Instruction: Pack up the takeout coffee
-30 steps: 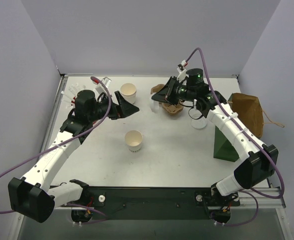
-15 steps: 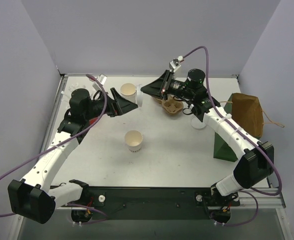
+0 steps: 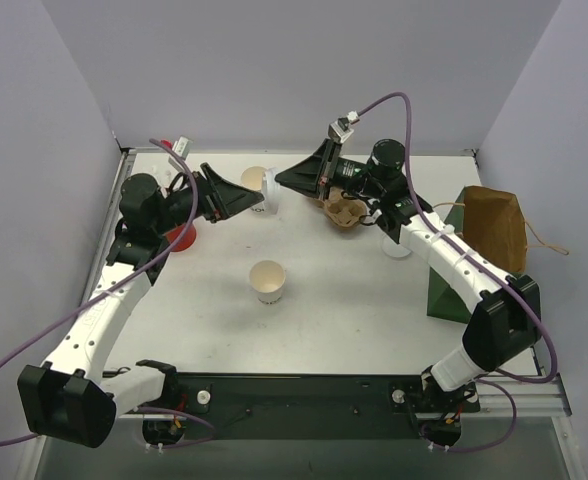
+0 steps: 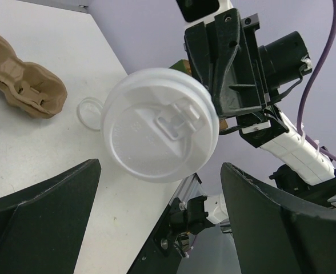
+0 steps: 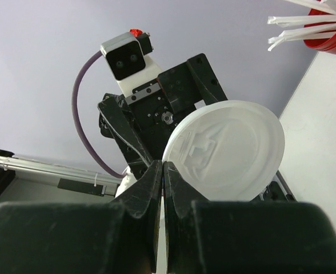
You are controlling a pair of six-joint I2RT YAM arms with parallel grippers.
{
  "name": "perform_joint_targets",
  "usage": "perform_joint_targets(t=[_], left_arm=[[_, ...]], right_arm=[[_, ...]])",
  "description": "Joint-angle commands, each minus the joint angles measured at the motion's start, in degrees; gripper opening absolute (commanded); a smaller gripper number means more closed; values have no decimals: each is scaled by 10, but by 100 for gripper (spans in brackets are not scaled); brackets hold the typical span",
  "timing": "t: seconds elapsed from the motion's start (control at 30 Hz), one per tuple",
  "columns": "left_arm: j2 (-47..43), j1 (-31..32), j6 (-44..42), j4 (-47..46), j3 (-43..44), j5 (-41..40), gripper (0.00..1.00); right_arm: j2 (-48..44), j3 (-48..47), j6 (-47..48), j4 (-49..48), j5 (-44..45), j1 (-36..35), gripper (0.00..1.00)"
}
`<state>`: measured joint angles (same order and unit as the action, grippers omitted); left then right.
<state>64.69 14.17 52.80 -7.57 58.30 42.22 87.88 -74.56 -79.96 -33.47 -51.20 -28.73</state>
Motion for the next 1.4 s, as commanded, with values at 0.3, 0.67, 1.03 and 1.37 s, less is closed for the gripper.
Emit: perform_joint_targets(t=[0.3, 0.67, 1.03, 1.37], left_arm=[[23, -21, -12, -22, 33, 44, 97], [41, -26, -24, -26, 45, 64, 97], [7, -36, -7, -43, 30, 73, 98], [3, -40, -11, -23, 32, 67, 97]], right_arm=[[18, -31, -16, -64, -26, -16, 0], [34, -49, -27, -72, -30, -28, 0], [36, -44, -31, -65, -18, -28, 0], [27, -34, -52, -63, 22, -34, 0]])
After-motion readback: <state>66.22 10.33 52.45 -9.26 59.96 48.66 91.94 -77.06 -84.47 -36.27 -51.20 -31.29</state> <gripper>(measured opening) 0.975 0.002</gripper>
